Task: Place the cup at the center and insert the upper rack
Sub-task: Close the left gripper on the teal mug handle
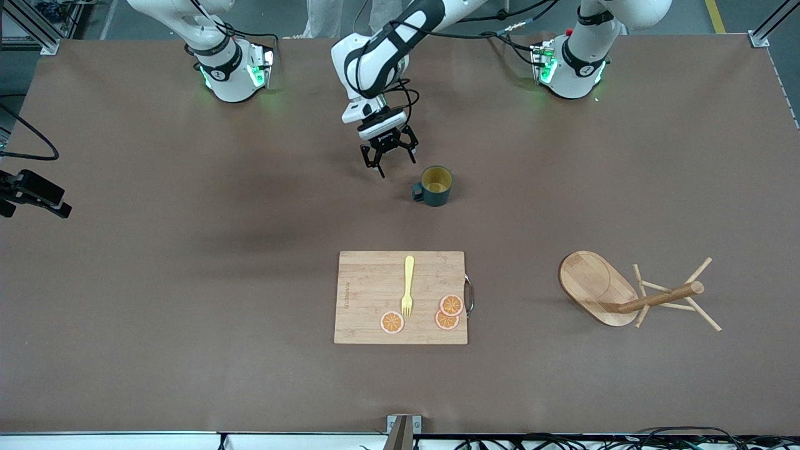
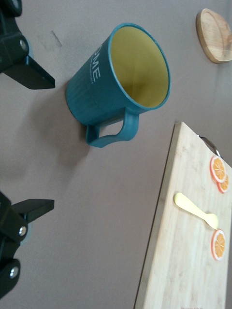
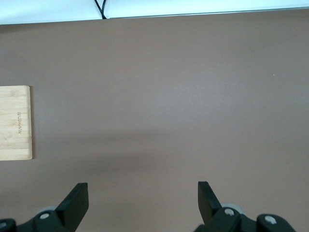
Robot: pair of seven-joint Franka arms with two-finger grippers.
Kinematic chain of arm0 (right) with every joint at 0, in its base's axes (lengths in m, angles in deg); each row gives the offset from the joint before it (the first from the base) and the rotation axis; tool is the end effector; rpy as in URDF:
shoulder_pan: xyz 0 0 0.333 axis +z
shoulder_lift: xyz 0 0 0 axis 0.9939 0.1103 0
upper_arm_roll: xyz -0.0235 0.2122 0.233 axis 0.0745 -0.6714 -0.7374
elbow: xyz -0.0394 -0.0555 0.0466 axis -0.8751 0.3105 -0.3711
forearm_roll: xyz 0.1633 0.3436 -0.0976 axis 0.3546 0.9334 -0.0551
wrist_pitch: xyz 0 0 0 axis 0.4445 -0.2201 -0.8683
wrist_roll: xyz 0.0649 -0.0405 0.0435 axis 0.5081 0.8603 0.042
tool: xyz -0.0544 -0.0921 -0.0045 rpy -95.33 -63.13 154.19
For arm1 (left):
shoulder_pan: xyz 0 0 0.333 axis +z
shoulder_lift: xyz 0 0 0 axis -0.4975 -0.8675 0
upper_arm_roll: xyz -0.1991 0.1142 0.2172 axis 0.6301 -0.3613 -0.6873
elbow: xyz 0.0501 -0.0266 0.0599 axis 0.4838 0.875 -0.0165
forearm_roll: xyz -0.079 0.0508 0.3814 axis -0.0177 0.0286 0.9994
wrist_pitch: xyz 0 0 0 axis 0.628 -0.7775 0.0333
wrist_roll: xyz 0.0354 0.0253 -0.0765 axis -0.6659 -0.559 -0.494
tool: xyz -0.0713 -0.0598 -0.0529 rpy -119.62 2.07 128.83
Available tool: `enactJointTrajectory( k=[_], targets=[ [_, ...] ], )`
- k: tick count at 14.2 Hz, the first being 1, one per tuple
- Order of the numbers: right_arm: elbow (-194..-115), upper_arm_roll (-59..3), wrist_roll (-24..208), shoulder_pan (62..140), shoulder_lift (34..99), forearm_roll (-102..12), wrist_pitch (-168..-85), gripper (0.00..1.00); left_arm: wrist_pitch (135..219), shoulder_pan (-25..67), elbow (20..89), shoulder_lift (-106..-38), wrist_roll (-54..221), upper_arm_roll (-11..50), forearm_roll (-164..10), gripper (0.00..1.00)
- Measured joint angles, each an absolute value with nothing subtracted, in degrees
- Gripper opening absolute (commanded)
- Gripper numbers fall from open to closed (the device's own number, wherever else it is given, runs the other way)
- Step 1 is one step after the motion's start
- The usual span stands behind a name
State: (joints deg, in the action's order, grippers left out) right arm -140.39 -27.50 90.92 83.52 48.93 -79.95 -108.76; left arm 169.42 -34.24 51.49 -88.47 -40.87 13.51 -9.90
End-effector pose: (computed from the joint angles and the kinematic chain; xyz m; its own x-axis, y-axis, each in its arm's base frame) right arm 0.5997 -0.0552 0.6187 0.9922 -0.0405 0.1183 -0.0383 -0.9991 -0.0206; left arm 0.2217 -0.6034 0.1679 0.6570 0.2233 0.7201 0.4031 -0.9112 -0.0851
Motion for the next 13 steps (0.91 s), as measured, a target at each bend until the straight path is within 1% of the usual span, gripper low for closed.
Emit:
enactJointTrajectory(
  k=[4, 7, 12, 13],
  targets=[
    [-140.7, -27.4, 90.9, 83.5, 48.8, -79.9, -109.0, 1.00, 165.5, -35.8, 50.9, -88.9, -44.6, 12.6, -4.6, 1.00],
    [-140.9, -27.4, 90.9, 83.5, 48.8, -79.9, -109.0, 1.00, 162.2, -36.3, 49.8, -91.1, -47.3, 12.6, -0.7, 1.00],
    [-141.1, -27.5, 91.0, 83.6, 48.8, -79.9, -108.5, 1.00, 161.3, -36.6, 46.2, -95.1, -49.6, 12.1, 2.8, 1.00],
    [-141.1, -27.5, 91.1, 83.6, 48.8, -79.9, -108.4, 1.00, 161.3, -36.6, 46.0, -95.3, -49.6, 12.1, 2.9, 0.98]
  ],
)
